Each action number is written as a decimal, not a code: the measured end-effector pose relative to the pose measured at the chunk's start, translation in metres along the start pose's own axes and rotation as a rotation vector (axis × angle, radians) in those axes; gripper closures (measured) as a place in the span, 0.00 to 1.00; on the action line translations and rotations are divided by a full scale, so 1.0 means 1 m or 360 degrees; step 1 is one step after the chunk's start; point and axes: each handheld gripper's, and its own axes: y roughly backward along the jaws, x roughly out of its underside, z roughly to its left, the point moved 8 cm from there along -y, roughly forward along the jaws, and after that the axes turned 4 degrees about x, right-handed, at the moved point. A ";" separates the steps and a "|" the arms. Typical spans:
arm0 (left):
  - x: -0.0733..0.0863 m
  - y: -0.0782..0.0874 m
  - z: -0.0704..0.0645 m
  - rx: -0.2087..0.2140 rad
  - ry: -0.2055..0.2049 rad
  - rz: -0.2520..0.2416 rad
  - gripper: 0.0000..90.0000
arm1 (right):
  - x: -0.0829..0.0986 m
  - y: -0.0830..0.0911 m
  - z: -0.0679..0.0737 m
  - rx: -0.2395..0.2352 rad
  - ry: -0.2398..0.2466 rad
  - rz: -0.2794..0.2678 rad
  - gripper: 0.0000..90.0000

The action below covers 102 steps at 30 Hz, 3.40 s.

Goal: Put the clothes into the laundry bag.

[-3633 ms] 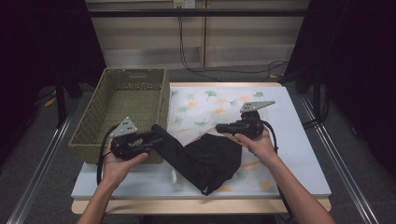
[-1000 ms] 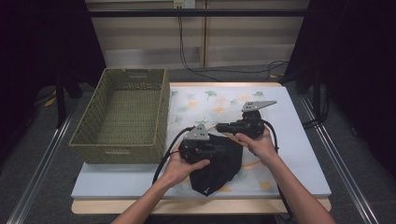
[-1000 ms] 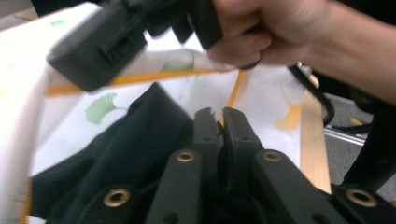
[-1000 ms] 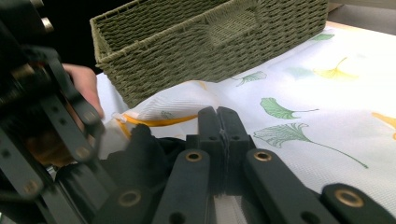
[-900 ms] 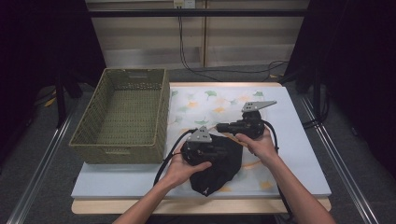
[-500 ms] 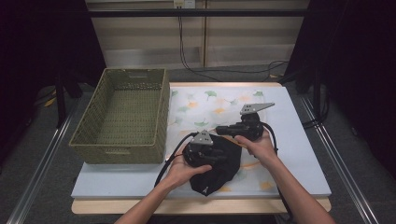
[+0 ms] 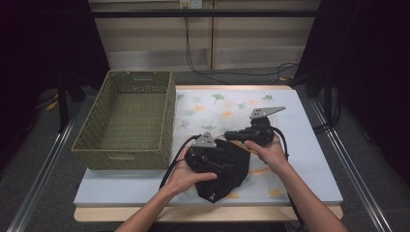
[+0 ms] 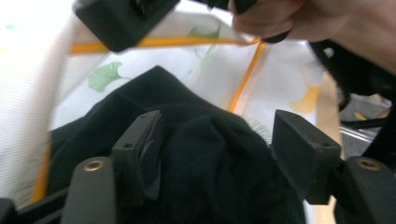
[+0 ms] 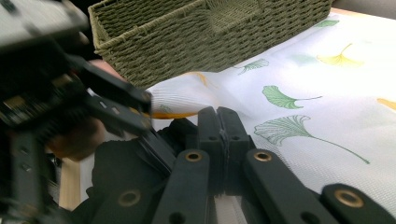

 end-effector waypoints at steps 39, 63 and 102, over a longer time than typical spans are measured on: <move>0.055 0.003 -0.008 -0.0071 -0.0091 0.0208 0.26 | 0.004 -0.004 0.007 -0.0011 0.0020 0.0034 1.00; 0.037 -0.001 0.006 -0.0097 -0.0005 0.0213 0.64 | 0.005 -0.008 0.010 -0.0030 0.0008 0.0062 1.00; 0.016 0.013 0.023 -0.0214 0.0055 0.0010 0.41 | 0.007 -0.007 0.007 -0.0047 -0.0006 0.0065 1.00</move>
